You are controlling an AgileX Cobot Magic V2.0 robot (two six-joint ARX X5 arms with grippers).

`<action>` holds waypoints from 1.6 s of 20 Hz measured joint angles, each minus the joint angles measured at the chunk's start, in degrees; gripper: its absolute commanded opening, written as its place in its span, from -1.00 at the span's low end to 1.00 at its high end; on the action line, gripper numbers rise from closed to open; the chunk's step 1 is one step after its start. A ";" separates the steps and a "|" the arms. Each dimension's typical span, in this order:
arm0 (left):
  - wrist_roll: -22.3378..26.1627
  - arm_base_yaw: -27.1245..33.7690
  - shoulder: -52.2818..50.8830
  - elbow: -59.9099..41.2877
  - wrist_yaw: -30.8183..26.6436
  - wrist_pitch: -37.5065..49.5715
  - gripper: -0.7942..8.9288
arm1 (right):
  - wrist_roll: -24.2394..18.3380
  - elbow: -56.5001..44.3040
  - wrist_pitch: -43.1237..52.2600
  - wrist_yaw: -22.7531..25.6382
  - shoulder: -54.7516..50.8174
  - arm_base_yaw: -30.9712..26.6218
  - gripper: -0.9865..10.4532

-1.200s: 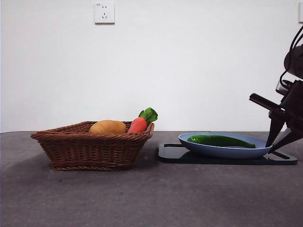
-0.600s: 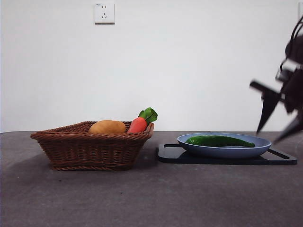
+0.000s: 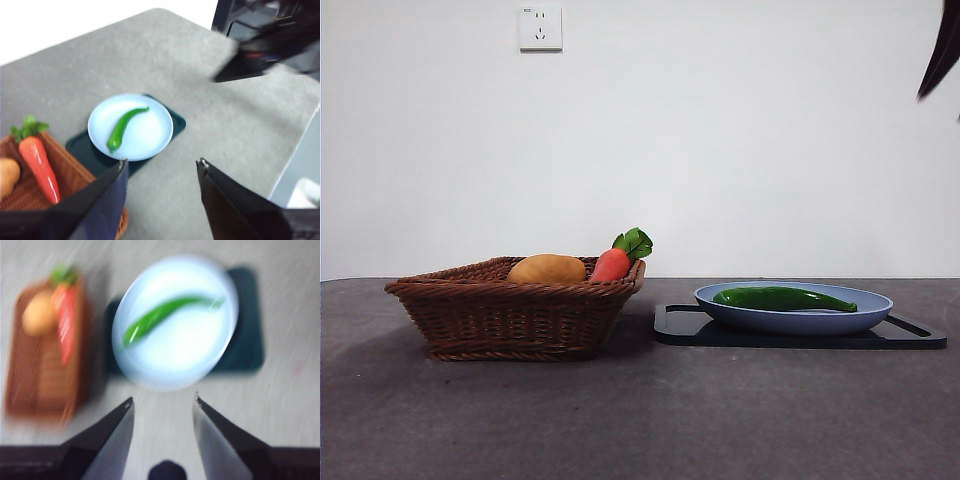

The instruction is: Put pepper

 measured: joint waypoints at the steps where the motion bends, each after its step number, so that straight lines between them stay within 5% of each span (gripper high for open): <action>1: 0.00 0.00 0.02 0.00 0.00 -0.87 -0.34 | -1.86 0.00 -4.22 -0.48 -3.08 1.09 -0.47; 3: 0.00 0.00 0.02 0.00 -0.02 -2.12 -0.40 | -5.42 0.00 -12.41 -3.21 -9.22 3.63 -0.59; 6: -0.02 0.00 0.02 0.00 0.00 -2.25 -0.84 | -9.84 0.00 -18.78 -10.16 -17.84 6.82 -0.81; 8: -0.04 0.00 0.02 0.00 0.00 -2.25 -0.82 | -12.11 0.00 -18.56 -15.32 -22.84 7.26 -0.82; 26: 2.23 0.35 0.02 0.00 -0.66 -2.23 -0.82 | -11.43 0.11 -18.58 -15.10 -24.15 7.19 -0.81; 32: 4.22 13.53 -4.98 -0.02 -5.92 9.62 -0.82 | -11.43 0.11 -18.56 -15.10 -24.04 7.19 -0.81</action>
